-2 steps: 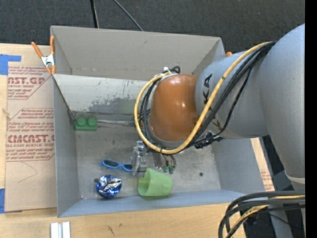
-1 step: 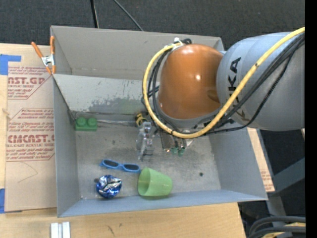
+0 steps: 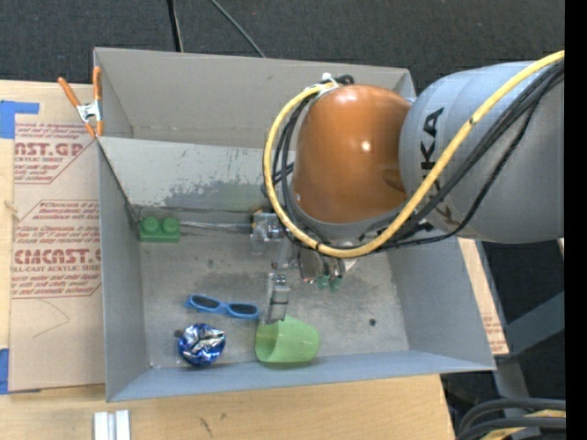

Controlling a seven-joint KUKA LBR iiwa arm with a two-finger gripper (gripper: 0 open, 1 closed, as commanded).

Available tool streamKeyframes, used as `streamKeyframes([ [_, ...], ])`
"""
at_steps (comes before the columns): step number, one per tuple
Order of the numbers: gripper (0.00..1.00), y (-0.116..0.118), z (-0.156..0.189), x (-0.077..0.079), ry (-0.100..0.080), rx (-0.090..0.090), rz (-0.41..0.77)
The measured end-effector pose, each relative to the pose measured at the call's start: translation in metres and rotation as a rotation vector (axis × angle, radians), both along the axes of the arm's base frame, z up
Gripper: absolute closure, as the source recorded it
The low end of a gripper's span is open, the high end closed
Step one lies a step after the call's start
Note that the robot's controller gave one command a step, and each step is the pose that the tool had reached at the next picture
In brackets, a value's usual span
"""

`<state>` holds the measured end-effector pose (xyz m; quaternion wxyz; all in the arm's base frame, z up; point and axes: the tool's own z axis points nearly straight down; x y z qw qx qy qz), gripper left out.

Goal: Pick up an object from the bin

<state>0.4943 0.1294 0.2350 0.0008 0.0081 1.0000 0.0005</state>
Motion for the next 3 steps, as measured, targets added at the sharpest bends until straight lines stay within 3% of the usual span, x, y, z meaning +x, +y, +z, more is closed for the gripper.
streamKeyframes([
  [1, 0.0, 0.029, -0.168, -0.004, 0.001, -0.001, 0.192],
  [2, 1.0, 0.029, -0.165, -0.004, 0.001, 0.001, 0.191],
  [3, 1.0, 0.032, -0.125, 0.0, -0.002, 0.001, 0.11],
])
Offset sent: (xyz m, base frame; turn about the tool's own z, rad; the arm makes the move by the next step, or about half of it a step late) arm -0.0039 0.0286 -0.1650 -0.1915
